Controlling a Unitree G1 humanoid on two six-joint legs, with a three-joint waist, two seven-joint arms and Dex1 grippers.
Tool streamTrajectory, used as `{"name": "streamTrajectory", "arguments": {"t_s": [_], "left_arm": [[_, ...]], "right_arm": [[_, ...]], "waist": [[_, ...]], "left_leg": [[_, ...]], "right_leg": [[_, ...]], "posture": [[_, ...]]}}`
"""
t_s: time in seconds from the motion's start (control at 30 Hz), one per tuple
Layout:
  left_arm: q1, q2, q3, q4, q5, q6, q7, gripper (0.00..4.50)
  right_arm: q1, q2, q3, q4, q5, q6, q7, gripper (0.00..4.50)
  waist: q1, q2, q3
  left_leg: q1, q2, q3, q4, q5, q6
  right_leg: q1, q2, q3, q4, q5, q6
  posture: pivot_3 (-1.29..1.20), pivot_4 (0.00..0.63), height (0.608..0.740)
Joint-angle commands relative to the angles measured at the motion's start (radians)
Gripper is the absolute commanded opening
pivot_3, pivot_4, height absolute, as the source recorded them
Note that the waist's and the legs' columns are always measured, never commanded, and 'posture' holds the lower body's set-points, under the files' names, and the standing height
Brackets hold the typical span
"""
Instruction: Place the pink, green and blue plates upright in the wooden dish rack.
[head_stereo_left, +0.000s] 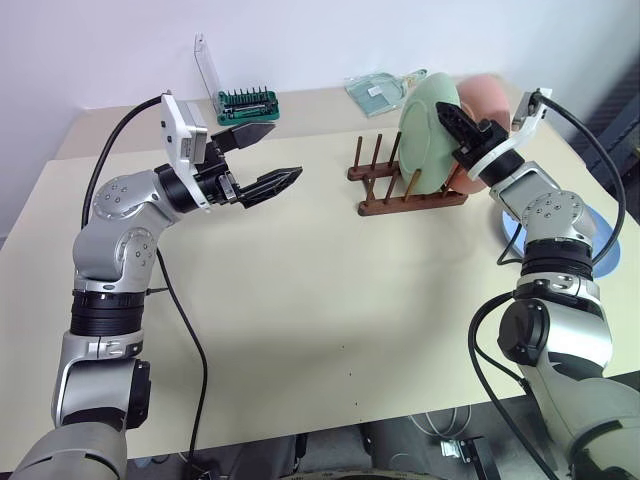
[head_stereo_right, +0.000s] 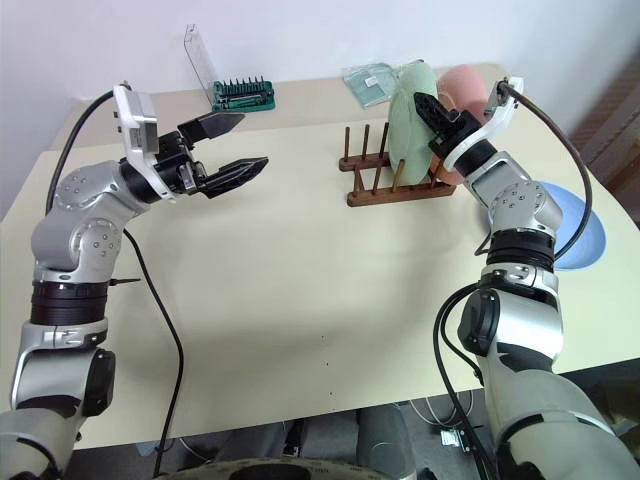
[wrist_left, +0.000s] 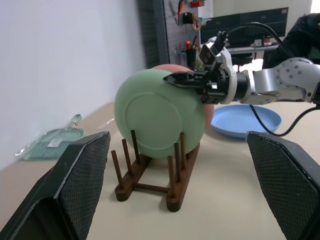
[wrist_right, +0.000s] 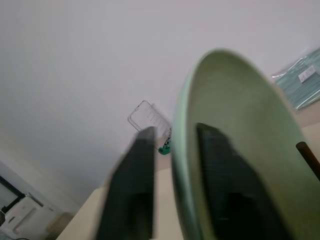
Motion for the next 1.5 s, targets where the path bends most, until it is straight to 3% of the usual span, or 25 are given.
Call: {"name": "streamTrajectory", "arguments": {"t_s": [0.03, 0.1, 0.13, 0.63, 0.83, 1.0, 1.2, 1.4, 1.5], "left_arm": [[-0.016, 0.012, 0.023, -0.035, 0.001, -0.012, 0.001, 4.5], [-0.014, 0.011, 0.024, -0.038, -0.001, -0.009, 0.003, 4.5], [-0.014, 0.011, 0.023, -0.039, -0.001, -0.01, 0.003, 4.5], [-0.031, 0.005, 0.019, -0.039, -0.005, -0.005, 0.002, 4.5], [-0.028, 0.001, 0.015, -0.043, -0.007, -0.002, 0.001, 4.5], [0.067, 0.033, -0.035, -0.147, -0.049, 0.091, -0.073, 4.5], [0.1, 0.055, -0.06, -0.21, -0.089, 0.153, -0.138, 4.5], [0.065, 0.042, -0.102, -0.172, -0.101, 0.217, -0.184, 4.5], [0.042, 0.019, -0.117, -0.161, -0.092, 0.219, -0.181, 4.5]], "right_arm": [[-0.032, -0.01, -0.005, -0.008, -0.009, -0.035, 0.008, 3.3], [-0.039, -0.013, -0.004, -0.017, -0.011, -0.04, 0.008, 4.29], [-0.043, -0.014, -0.004, -0.026, -0.011, -0.045, 0.011, 4.41], [-0.115, -0.042, -0.016, -0.247, 0.037, -0.037, -0.013, 4.41], [-0.088, -0.114, 0.001, -0.299, -0.001, -0.066, 0.014, 4.41], [0.018, -0.238, -0.003, -0.302, -0.025, -0.074, 0.083, 4.41], [0.227, -0.443, 0.026, -0.462, -0.041, 0.046, 0.185, 4.41], [0.519, -0.638, 0.166, -0.466, -0.286, -0.053, 0.244, 4.41], [0.599, -0.678, 0.243, -0.442, -0.395, -0.119, 0.246, 4.41]], "waist": [[0.0, 0.0, 0.0], [-0.001, 0.0, 0.0], [-0.001, 0.0, 0.0], [0.001, 0.0, 0.0], [0.004, 0.0, 0.0], [0.005, 0.0, 0.0], [0.007, 0.001, 0.0], [0.012, 0.001, 0.0], [0.007, 0.001, 0.0]], "left_leg": [[0.0, 0.0, 0.0, 0.0, 0.0, 0.0], [0.0, 0.0, 0.0, 0.0, 0.0, 0.0], [0.0, 0.0, 0.0, 0.0, 0.0, 0.0], [0.0, 0.0, 0.0, 0.0, 0.0, 0.0], [0.0, 0.0, 0.0, 0.0, 0.0, 0.0], [0.0, 0.0, 0.0, 0.0, 0.0, 0.001], [0.0, 0.0, 0.002, 0.0, 0.0, 0.001], [0.002, 0.0, 0.003, 0.001, -0.001, 0.001], [0.002, 0.0, 0.003, 0.001, -0.001, 0.001]], "right_leg": [[0.0, 0.0, 0.0, 0.0, 0.0, 0.0], [0.0, 0.0, 0.0, 0.0, 0.0, 0.0], [0.0, 0.0, 0.0, 0.0, 0.0, 0.0], [0.0, 0.0, 0.0, 0.0, 0.0, 0.0], [0.0, 0.0, 0.0, 0.0, 0.0, 0.0], [0.001, 0.0, 0.0, 0.0, 0.0, 0.0], [0.0, 0.0, 0.0, -0.001, 0.0, 0.0], [0.002, 0.0, 0.0, -0.001, 0.0, 0.0], [0.002, 0.0, 0.001, -0.001, 0.0, 0.0]], "posture": [[0.0, 0.15, 0.74], [0.0, 0.15, 0.74], [0.0, 0.15, 0.74], [0.0, 0.15, 0.74], [0.0, 0.15, 0.74], [0.0, 0.15, 0.74], [0.0, 0.15, 0.74], [0.0, 0.15, 0.74], [0.0, 0.15, 0.74]]}}
